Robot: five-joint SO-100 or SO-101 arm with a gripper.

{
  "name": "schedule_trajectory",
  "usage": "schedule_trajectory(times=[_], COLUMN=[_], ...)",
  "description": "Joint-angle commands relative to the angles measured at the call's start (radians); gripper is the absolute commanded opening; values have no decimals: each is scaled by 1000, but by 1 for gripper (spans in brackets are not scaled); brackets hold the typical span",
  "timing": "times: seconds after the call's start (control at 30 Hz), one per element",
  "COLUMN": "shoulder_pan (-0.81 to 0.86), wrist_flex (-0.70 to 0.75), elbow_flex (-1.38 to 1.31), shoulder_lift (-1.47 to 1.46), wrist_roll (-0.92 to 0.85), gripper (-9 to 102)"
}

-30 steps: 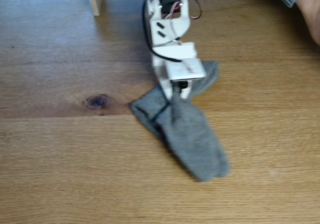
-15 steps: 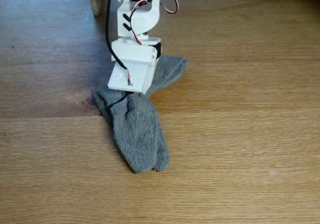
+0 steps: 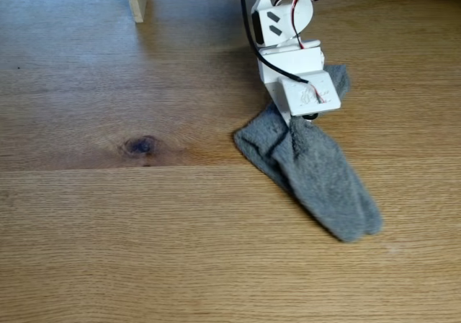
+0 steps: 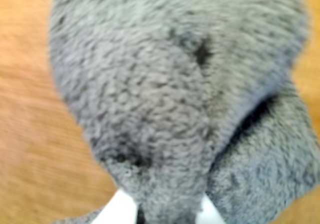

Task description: Clean the area in front of the robot

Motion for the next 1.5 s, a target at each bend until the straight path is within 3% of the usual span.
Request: schedule_trajectory(times=[0.0,0.1,0.27,0.47,0.63,0.83,0.93,1.17,1.33,1.47], shoulder_pan=[143,276,482,583,649,870,977,1134,1170,1175], wrist_flex=[-107,-137,-11,370,604,923,997,600,394,333], elbow_flex=[-18,-18,-8,-17,-5,-2,8,190,304,360], shoulder_lift=[-14,-46,18,423,747,790,715,468,408,413], wrist_roll=[-94,-164,-196,-204,-307,-362,-403,-606,-696,-707], gripper=[0,0,0,0,0,0,0,0,1,23])
